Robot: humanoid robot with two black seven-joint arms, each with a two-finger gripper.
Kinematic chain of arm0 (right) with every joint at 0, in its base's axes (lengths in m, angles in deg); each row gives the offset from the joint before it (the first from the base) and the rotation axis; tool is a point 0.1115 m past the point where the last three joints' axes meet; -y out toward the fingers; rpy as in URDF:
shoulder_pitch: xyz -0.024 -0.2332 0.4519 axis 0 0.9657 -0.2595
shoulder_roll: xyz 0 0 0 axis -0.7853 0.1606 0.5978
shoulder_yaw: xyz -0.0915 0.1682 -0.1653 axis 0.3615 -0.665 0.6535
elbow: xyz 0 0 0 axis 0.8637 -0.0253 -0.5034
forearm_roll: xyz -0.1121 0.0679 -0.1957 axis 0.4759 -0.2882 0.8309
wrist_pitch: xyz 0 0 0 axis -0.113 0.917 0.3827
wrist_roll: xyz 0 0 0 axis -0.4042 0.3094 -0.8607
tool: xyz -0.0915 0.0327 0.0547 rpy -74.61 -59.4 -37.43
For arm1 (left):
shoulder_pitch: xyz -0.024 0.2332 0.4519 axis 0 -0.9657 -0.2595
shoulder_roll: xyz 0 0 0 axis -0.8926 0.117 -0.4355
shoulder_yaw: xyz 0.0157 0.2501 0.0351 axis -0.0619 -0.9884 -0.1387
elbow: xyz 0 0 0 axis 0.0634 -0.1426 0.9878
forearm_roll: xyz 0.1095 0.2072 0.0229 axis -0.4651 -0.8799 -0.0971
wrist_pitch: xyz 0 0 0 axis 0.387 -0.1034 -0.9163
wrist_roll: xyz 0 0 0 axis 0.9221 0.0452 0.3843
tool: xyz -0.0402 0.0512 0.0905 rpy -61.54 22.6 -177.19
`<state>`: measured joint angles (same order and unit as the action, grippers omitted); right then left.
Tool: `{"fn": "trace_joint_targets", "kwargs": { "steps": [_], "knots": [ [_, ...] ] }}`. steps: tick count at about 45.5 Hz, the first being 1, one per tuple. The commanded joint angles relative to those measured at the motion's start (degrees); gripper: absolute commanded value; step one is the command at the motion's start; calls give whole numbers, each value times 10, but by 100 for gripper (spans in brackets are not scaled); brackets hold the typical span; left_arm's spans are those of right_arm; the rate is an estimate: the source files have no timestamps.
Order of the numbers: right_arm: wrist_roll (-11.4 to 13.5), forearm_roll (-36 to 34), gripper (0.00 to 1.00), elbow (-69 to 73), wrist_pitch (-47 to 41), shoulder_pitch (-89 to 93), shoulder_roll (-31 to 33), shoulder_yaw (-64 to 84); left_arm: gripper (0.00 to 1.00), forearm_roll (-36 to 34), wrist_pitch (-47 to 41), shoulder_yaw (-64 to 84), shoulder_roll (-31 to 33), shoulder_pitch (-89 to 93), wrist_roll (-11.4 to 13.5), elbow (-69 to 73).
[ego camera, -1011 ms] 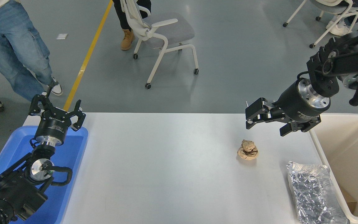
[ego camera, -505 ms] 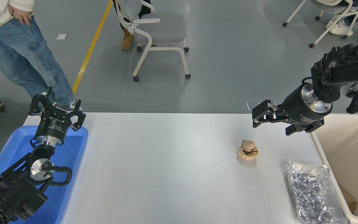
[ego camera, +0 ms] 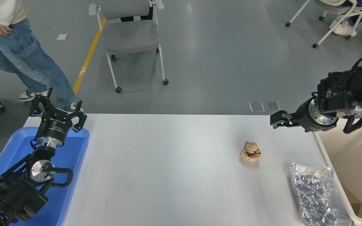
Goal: Pick up foil plate and place in dustbin
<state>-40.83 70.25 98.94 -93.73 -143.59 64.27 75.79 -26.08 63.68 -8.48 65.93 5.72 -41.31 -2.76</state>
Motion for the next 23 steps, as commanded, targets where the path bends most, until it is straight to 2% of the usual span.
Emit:
{"fn": "trace_joint_targets", "kwargs": {
  "steps": [1, 6, 15, 23],
  "knots": [
    [-1, 4, 100, -27, 68, 80, 12, 66, 99, 0, -1, 0, 0, 0, 0, 0],
    [-1, 9, 100, -27, 97, 122, 26, 86, 99, 0, -1, 0, 0, 0, 0, 0],
    [-2, 57, 100, -27, 178, 196, 42, 89, 99, 0, -1, 0, 0, 0, 0, 0],
    [-3, 59, 100, -27, 223, 248, 42, 87, 99, 0, 0, 0, 0, 0, 0, 0]
  ]
}}
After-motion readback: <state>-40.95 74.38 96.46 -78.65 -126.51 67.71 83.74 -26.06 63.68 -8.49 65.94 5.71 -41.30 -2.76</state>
